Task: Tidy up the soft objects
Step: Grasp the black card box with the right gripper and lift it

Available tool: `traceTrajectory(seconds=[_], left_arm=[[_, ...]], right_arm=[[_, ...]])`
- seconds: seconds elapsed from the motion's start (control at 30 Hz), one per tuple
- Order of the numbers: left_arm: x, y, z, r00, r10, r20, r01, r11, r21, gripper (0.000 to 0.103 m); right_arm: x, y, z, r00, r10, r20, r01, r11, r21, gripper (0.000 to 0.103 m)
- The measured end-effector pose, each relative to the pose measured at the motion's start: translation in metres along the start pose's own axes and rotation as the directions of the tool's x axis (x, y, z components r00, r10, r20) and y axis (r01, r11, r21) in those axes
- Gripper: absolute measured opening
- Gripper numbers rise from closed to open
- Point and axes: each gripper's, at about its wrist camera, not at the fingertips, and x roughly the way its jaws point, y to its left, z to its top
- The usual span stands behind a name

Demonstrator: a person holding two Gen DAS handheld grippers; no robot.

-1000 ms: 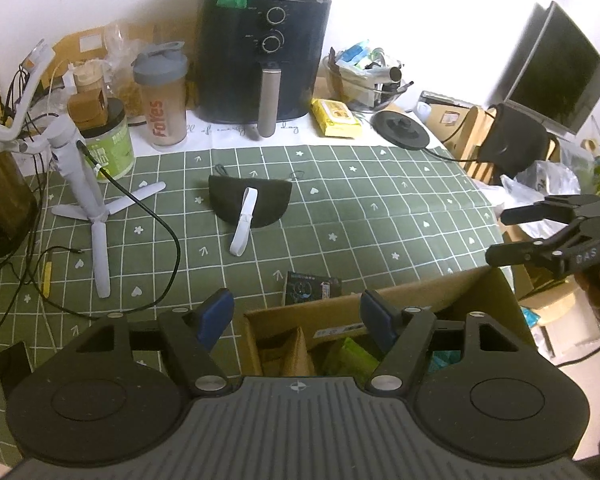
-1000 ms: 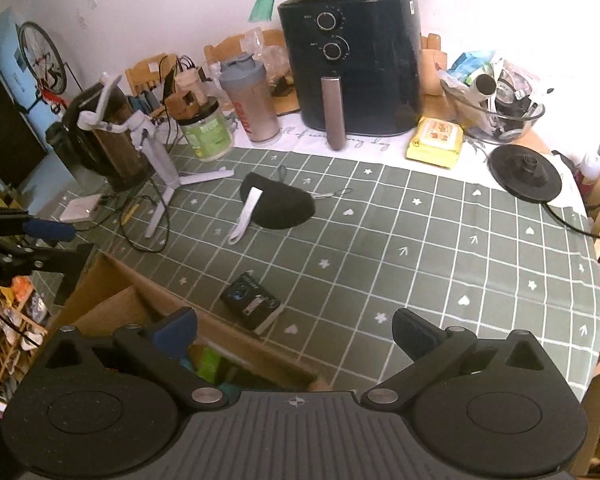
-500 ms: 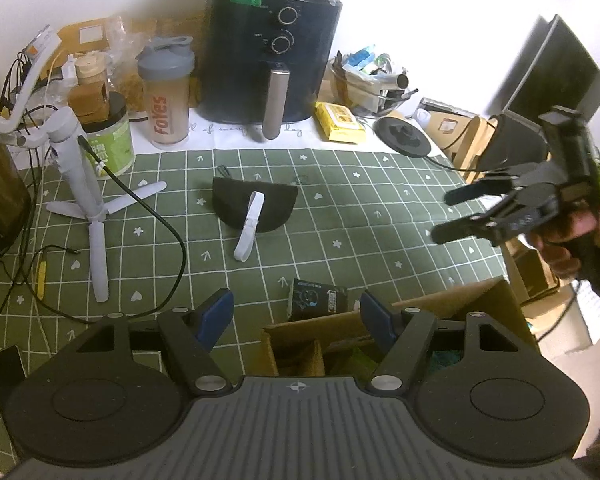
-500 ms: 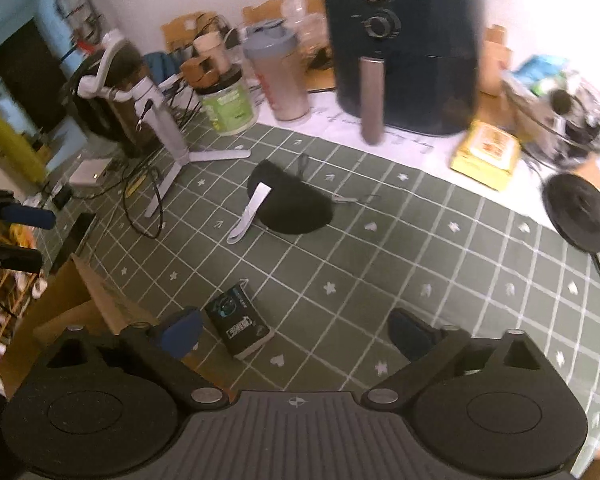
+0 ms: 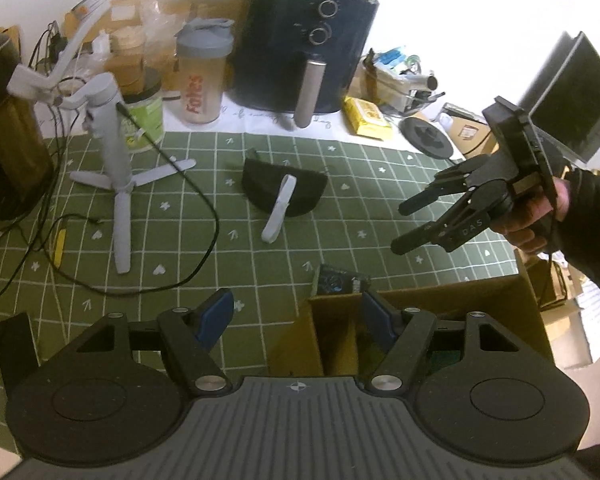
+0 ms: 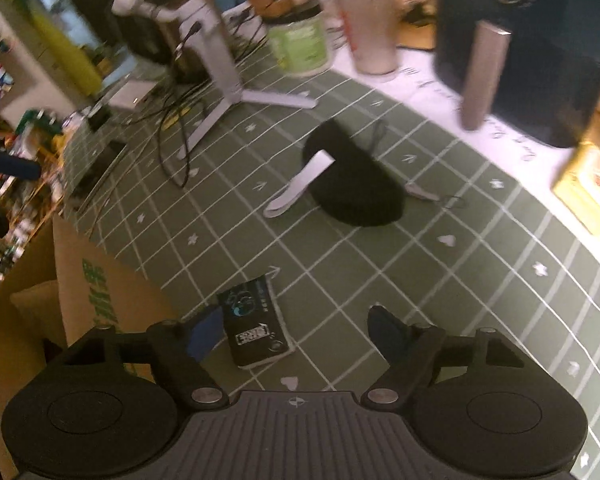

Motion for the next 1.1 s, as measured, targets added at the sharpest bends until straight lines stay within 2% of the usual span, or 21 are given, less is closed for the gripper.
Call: traceTrajectory(seconds=[0.3,0.57,0.73,0.87,1.1], left_arm=[[-0.001,0.016,-0.005,1.0,0.028,-0.011,-0.028,0.999,-0.044,0.069],[-0.002,0.023,-0.009,0.999,0.045,-0.019,-0.047,0.996,-0.081,0.069],[0.0,0.025,-0.01,0.999,0.044,-0.019,-0.046,0.995,-0.091,0.069],[-0.001,0.023,-0.008,0.999,0.033,-0.008,-0.033,0.996,-0.08,0.069],[-0.001,0.02,-0.005,1.0,0.015,0.004,-0.015,0.998,-0.058,0.069]], right_arm=[[0.054,0.018,0.014,0.986,0.041,-0.161,-0.065,0.987,-0.148,0.068],[0.093,0.034,0.011,0.964,0.031,-0.263,-0.097,0.965,-0.243,0.066],[0.103,0.036,0.008,0.957,0.048,-0.286,-0.119,0.965,-0.235,0.052],[0.097,0.033,0.006,0.962,-0.003,-0.273,-0.063,0.97,-0.235,0.051],[0.077,0.002,-0.011,0.965,-0.107,-0.241,0.077,0.988,-0.131,0.05]])
